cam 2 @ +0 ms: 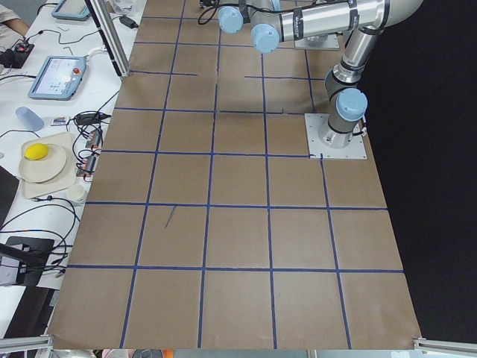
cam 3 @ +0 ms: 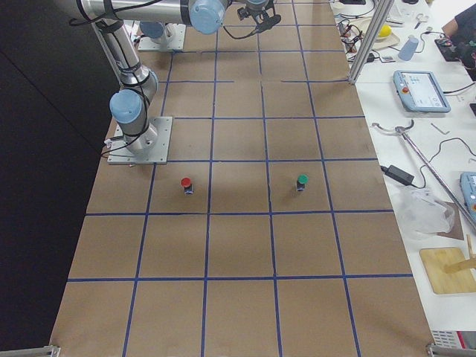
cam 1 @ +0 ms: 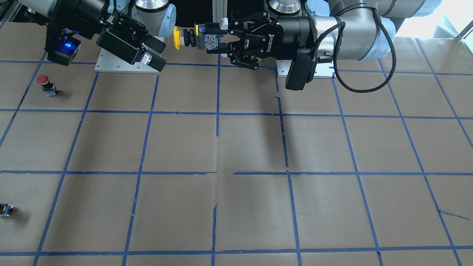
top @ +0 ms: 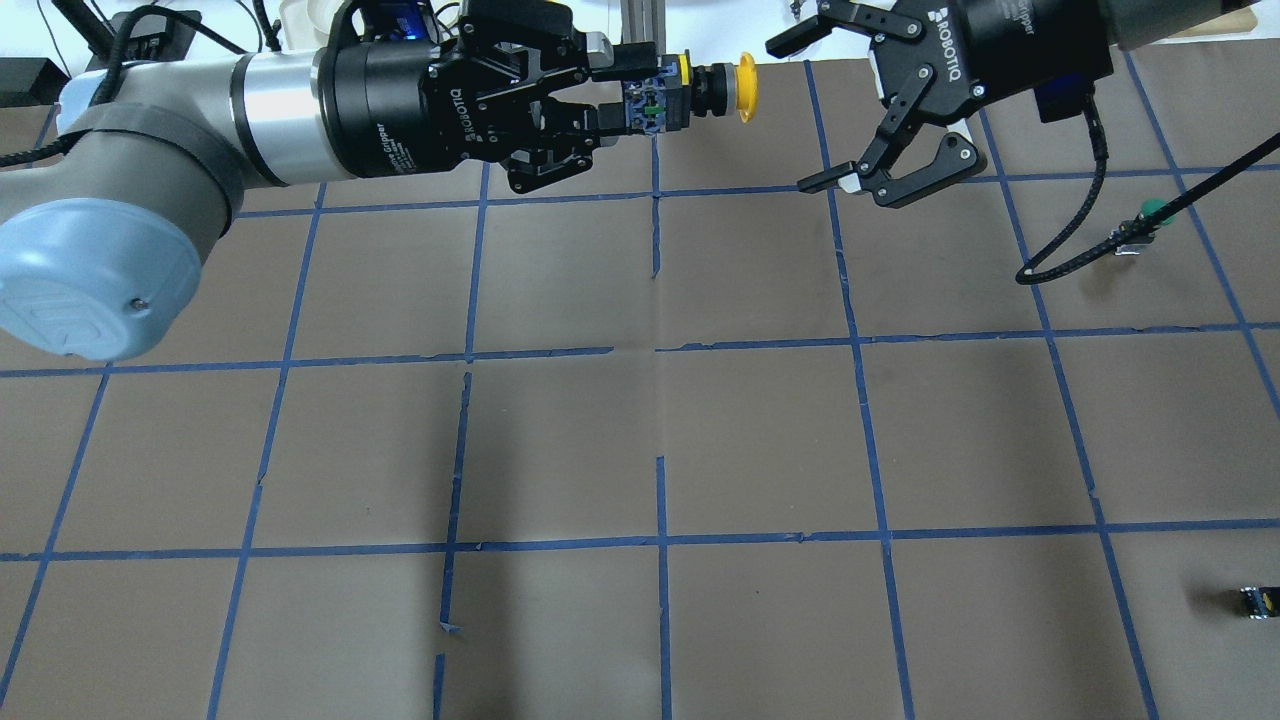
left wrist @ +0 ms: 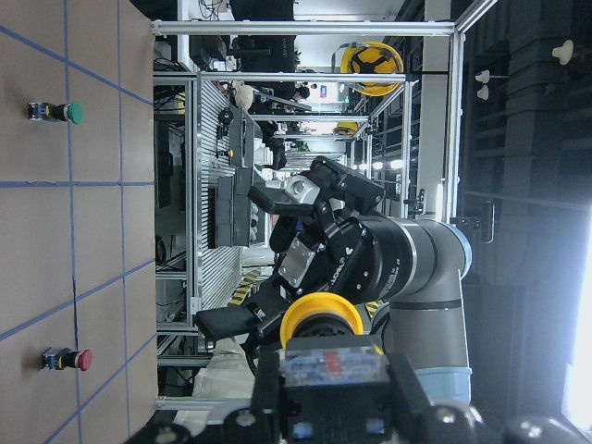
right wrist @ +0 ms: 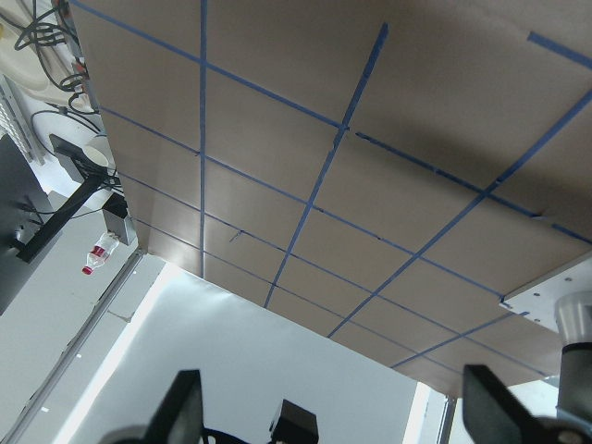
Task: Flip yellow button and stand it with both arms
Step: 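Hold the button out with the left gripper while the right gripper approaches its yellow cap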
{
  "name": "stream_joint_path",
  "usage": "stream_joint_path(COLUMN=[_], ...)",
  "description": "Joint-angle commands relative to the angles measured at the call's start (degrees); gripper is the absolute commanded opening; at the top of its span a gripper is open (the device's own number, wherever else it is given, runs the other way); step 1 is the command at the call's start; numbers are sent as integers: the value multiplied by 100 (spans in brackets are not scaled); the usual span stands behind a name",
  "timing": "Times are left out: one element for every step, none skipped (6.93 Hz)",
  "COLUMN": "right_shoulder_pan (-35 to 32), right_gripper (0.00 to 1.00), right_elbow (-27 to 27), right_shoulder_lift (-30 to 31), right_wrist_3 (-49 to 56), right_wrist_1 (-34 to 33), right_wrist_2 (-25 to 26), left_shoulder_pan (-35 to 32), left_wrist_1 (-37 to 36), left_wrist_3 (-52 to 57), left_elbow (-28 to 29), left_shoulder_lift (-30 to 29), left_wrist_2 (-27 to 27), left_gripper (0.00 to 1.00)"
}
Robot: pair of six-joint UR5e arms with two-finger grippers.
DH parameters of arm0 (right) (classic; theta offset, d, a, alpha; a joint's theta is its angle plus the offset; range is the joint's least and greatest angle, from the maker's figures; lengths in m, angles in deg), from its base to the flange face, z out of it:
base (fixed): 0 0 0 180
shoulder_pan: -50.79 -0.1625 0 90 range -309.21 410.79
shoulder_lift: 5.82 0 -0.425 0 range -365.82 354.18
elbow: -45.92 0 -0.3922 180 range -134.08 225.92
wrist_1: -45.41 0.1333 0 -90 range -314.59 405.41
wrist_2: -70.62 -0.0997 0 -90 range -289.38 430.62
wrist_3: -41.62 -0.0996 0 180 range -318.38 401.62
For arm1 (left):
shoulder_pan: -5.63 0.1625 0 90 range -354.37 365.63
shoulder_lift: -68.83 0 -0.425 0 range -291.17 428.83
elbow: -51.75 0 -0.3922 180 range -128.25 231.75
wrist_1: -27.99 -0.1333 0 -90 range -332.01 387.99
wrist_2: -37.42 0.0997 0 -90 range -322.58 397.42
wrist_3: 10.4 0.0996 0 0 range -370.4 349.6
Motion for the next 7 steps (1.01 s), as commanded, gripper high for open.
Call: stream_joint_path(right_shoulder_pan=[-55,-55,-55,-64,-64,-64,-64], right_gripper=[100,100,100,99,99,99,98], right_elbow=[12,4,-14,-40,-127,-241,-347], right_shoulder_lift=[87,192,193,150,158,167,167], right_wrist_3=[-348,-375,-418,-419,-419,-419,-419], right_wrist_1=[-9,9,9,17,18,26,18], right_wrist_2=[-243,-408,-480,-567,-664,-665,-665], left_shoulder_pan=[-2,-2,-2,-2,-2,-2,-2], left_wrist_1=[-7,-7,-7,-7,-7,2,-7], left_wrist_3=[24,41,24,41,42,76,59], left_elbow=[-1,-1,-9,-9,-18,-27,-53], left_shoulder_lift=[-41,-32,-32,-32,-32,-15,-15], left_wrist_2=[0,9,0,9,9,9,9], left_gripper=[16,16,16,16,16,16,16])
